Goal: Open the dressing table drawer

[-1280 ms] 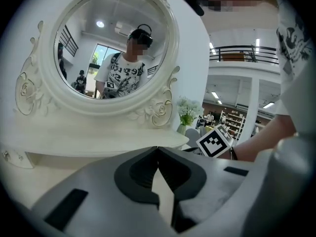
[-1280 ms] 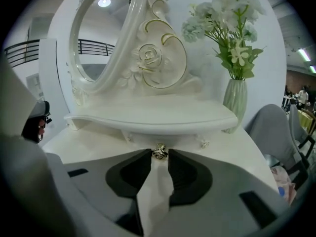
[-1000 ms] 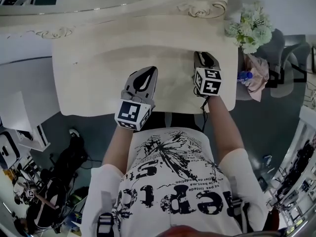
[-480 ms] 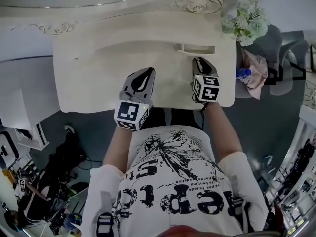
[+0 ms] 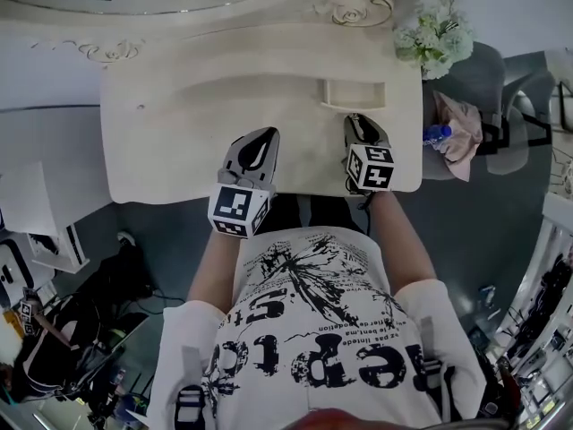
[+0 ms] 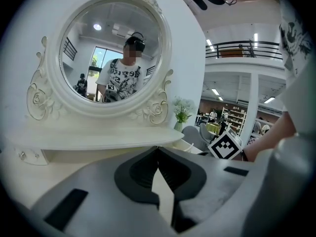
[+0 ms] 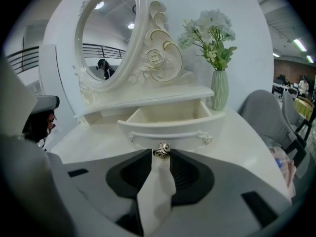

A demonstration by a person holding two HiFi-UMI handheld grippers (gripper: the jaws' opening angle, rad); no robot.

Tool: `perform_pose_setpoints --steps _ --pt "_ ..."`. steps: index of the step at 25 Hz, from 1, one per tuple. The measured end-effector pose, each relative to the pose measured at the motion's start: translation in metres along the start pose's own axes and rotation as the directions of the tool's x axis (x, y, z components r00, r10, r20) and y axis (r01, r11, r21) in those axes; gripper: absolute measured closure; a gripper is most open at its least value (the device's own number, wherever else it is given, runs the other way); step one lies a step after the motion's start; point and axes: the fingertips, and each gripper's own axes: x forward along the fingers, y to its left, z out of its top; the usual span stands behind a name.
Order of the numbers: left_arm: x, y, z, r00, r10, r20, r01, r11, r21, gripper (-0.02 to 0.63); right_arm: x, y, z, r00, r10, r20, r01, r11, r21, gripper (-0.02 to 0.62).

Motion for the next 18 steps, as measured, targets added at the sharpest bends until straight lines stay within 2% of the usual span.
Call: perform_pose_setpoints --steps 4,8,11,14,18 --pt "-0.002 0.001 0.004 1.0 0.004 0.002 -0.004 1.0 0.005 0.588 -0.009 0.002 0.005 1.0 0.018 0.005 -0.018 1.0 0.02 0.472" --pt "-0.004 0.0 0.017 1.0 0.014 0.02 -0.014 1.0 0.025 0.586 -0.035 0.011 0.028 0.998 0.04 0.042 -0.039 0.999 -0.031 0.472" --pt "-0.004 -0.002 0.031 0.999 0.019 0.04 -0.021 0.999 0.046 0.587 -0.057 0.019 0.059 0.991 0.074 0.108 -0.065 0.994 -0.085 0.476" --pt "-0.004 -0.005 0.047 0.997 0.026 0.071 -0.03 0.998 0.055 0.588 -0.08 0.025 0.096 0.97 0.096 0.223 -0.066 0.988 -0.139 0.491" --pt "-0.007 -0.009 0.071 0.992 0.029 0.119 -0.037 0.997 0.064 0.587 -0.118 0.036 0.142 0.915 0.117 0.386 -0.033 0.976 -0.217 0.522"
